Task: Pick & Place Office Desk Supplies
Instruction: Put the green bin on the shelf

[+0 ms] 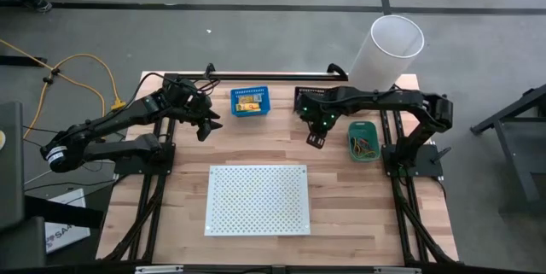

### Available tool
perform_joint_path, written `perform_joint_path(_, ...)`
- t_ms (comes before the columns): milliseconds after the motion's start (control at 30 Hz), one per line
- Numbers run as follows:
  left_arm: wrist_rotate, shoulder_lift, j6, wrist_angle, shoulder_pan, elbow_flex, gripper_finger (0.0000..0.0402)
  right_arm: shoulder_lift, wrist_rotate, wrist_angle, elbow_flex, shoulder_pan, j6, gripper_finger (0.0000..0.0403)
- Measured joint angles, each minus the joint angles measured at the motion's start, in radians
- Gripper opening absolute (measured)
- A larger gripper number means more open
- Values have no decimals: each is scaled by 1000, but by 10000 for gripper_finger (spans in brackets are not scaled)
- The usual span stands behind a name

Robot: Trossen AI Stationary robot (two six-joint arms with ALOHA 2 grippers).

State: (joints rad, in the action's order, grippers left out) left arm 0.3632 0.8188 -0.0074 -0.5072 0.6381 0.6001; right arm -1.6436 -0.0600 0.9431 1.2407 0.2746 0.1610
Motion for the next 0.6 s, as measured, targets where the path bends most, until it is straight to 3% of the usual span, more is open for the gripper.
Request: perform_joint_path(600, 0, 0, 0, 0, 0, 0, 195, 60, 81, 62, 0, -122, 56, 57)
